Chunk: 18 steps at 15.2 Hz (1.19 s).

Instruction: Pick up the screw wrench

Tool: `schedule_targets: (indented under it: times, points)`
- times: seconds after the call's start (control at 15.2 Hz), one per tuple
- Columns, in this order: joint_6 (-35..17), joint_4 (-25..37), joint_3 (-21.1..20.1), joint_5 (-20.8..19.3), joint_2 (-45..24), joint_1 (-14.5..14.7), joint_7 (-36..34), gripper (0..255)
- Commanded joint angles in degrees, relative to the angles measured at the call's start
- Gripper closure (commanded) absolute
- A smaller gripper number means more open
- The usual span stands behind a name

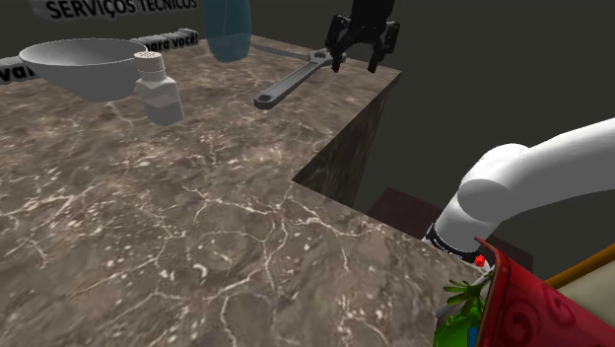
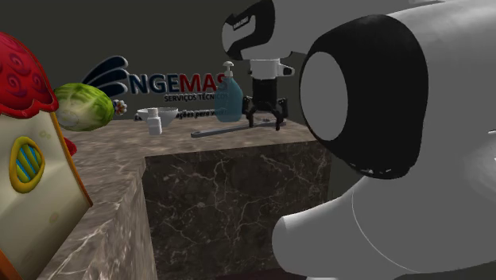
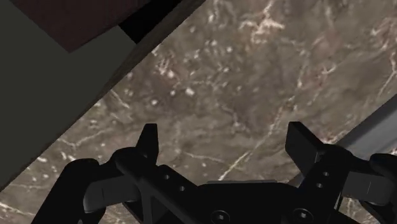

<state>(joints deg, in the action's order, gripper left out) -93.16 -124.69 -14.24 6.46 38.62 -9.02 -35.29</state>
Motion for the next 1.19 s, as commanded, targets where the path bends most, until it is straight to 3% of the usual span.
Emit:
schedule_targets:
  times: [0.0,0.46,1.12]
  points:
    - [1.3,4.3,-4.2,1.5,-3.5,-2.8,-12.0,0]
    - [6.5,24.6,-17.6,1.0,-21.0,-12.7,-51.5,0]
    - [0.7,17.0,-17.4,1.9,-19.1,-12.2,-50.9,0]
